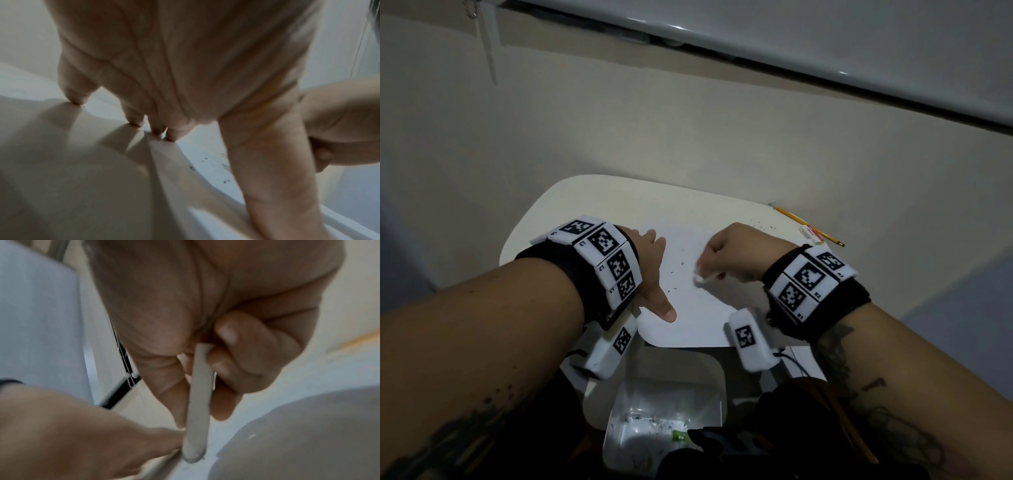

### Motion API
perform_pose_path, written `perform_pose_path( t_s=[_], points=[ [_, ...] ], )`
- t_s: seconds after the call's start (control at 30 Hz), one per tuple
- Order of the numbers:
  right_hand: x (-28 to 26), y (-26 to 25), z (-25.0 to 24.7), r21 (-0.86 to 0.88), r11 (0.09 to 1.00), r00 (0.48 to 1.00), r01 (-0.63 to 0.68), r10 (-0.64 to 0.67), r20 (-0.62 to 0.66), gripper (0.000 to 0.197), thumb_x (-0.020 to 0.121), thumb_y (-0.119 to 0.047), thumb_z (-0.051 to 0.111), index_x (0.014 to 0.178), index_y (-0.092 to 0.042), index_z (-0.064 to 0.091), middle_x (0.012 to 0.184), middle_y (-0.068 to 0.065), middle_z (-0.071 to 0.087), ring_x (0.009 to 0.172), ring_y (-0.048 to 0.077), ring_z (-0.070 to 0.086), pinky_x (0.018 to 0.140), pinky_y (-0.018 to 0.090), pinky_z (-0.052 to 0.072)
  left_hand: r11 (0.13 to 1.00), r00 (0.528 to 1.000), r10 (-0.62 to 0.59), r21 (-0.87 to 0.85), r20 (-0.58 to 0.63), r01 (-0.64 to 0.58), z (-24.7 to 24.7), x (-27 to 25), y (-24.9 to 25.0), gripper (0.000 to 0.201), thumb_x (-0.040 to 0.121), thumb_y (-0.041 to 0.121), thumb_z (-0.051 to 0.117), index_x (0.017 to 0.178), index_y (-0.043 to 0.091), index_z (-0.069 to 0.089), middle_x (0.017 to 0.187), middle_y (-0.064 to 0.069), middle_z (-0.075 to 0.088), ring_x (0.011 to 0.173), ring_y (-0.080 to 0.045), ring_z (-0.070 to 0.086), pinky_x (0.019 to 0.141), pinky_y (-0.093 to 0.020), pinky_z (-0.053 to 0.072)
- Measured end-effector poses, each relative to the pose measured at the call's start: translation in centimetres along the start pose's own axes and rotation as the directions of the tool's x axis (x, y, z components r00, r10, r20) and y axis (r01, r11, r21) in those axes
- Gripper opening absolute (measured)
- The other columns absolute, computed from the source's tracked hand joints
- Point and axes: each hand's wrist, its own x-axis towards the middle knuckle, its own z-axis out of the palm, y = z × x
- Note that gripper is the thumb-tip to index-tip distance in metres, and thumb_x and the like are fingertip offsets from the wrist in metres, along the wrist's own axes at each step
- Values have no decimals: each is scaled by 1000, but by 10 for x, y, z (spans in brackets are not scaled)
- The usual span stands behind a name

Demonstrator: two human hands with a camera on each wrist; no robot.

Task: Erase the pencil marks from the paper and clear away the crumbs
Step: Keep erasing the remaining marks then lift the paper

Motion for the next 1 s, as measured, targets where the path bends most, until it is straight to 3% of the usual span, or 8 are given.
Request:
perform_pose_path(
  t_s=[0.2, 0.3, 0.37, 0.43, 0.57, 0.77, 0.9, 1.0],
  points=[
    [-5, 3, 9, 9, 1000, 998, 2, -3, 55, 11, 78, -24, 81, 78, -15, 75, 71, -3, 69, 52, 8, 51, 52, 22, 37, 999, 999, -38, -2, 32, 39, -7, -6, 6, 130, 53, 88, 65, 145, 6, 23, 148, -10, 31, 135, -33, 39, 101, -49, 39],
    [-10, 23, -9, -96, 990, 994, -102, 104, 16, 15, 78, -23, 80, 83, -9, 76, 75, 2, 70, 54, 13, 51, 53, 21, 39, 1000, 999, -15, 12, 29, 14, -8, -7, 7, 139, 46, 92, 61, 146, 4, 21, 148, -12, 30, 132, -32, 41, 100, -48, 39],
    [-11, 24, -15, -157, 979, 992, -126, 129, 8, 15, 78, -22, 79, 86, -9, 76, 79, 5, 72, 56, 15, 53, 55, 22, 40, 1000, 1000, -8, 12, 20, 8, -7, -5, 7, 149, 28, 96, 49, 143, 4, 25, 145, -10, 34, 127, -30, 44, 91, -45, 40],
    [-10, 12, -14, -138, 987, 997, -81, 82, 2, 16, 80, -25, 77, 85, -10, 76, 75, 2, 70, 52, 13, 50, 54, 22, 40, 1000, 1000, 8, 13, 15, -8, -5, -2, 5, 142, 28, 95, 53, 135, 5, 32, 135, -8, 40, 120, -29, 48, 83, -42, 40],
    [-4, -18, 5, -64, 998, 998, 11, -7, 59, 16, 81, -29, 78, 85, -14, 73, 70, -5, 65, 51, 10, 48, 58, 24, 41, 1000, 1000, 12, -1, 8, -12, 0, 3, 0, 119, 47, 89, 64, 130, 9, 34, 133, -6, 42, 119, -31, 48, 89, -45, 43],
    [-9, 22, -6, -15, 994, 994, -106, 106, 40, 15, 74, -25, 84, 74, -14, 73, 62, -4, 65, 48, 10, 48, 50, 21, 35, 1000, 1000, 23, -9, -17, -23, 1, 5, 2, 100, 50, 86, 68, 106, 9, 34, 119, -6, 43, 107, -29, 50, 77, -41, 38],
    [-10, 22, -14, -118, 987, 994, -112, 111, -16, 18, 75, -24, 82, 82, -9, 76, 73, 2, 71, 52, 13, 51, 52, 22, 37, 1000, 1000, 16, -8, -1, -16, 1, 5, 2, 131, 27, 95, 55, 121, 6, 37, 126, -7, 43, 111, -30, 50, 78, -42, 38],
    [-6, -4, 3, -10, 1000, 999, -6, 6, 34, 14, 77, -25, 80, 81, -12, 76, 65, -4, 66, 45, 6, 49, 50, 21, 37, 1000, 1000, -2, -23, -2, 2, 1, 4, 1, 125, 42, 91, 63, 130, 8, 34, 136, -8, 40, 121, -31, 47, 88, -45, 42]
  ],
)
